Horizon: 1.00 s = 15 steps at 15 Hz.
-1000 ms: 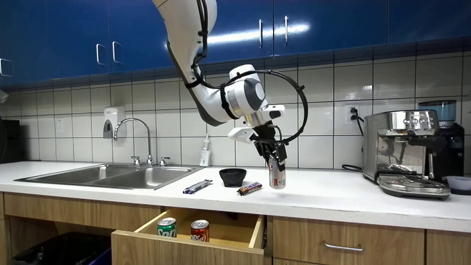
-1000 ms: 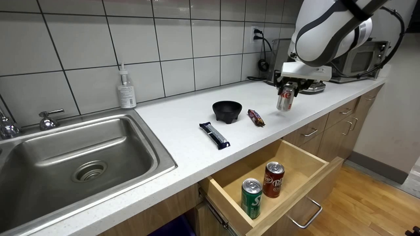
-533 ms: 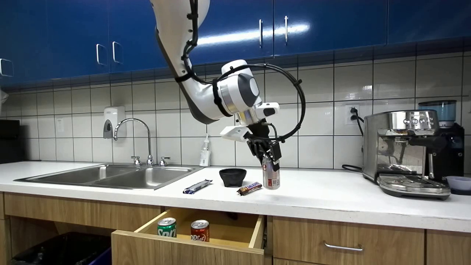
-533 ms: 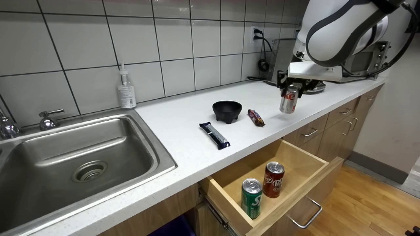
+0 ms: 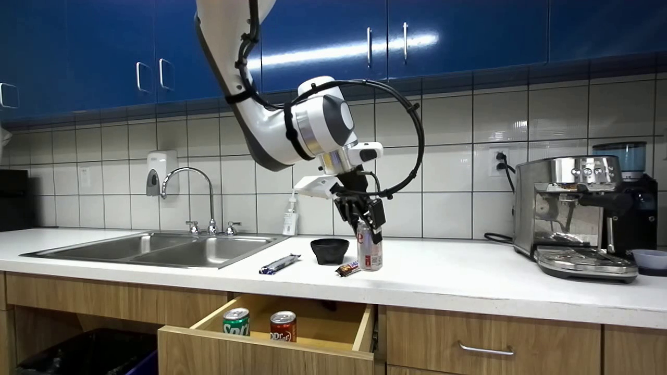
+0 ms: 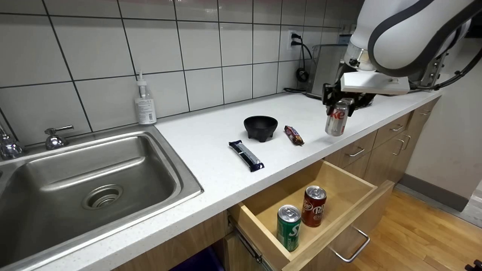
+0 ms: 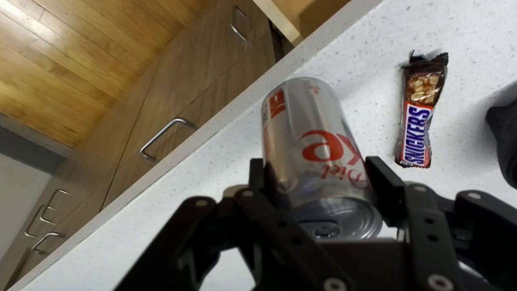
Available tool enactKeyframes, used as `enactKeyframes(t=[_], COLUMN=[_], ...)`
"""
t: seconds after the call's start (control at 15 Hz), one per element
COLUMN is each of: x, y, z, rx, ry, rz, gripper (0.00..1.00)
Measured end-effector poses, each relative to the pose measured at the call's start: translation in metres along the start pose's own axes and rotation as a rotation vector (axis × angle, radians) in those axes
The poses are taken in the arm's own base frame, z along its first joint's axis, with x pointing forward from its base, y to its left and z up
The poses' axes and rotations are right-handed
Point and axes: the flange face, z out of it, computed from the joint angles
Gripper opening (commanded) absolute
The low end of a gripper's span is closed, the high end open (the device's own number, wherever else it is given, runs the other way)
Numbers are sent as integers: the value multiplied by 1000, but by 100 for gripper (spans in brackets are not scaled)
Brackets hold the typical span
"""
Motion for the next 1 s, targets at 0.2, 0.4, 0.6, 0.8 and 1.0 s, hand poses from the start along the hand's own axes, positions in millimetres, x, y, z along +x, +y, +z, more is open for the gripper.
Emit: enactKeyframes(t=[0.2, 0.4, 0.6, 0.8, 1.0], x=[-18, -35, -50, -63, -74], y=[-7, -15, -21, -23, -23], z=[-6, -7, -3, 1, 6], rx=[15, 35, 42, 44, 41], ry=[-6, -16, -31, -42, -47], rz=[-48, -104, -146, -178, -213], gripper=[38, 38, 38, 38, 38])
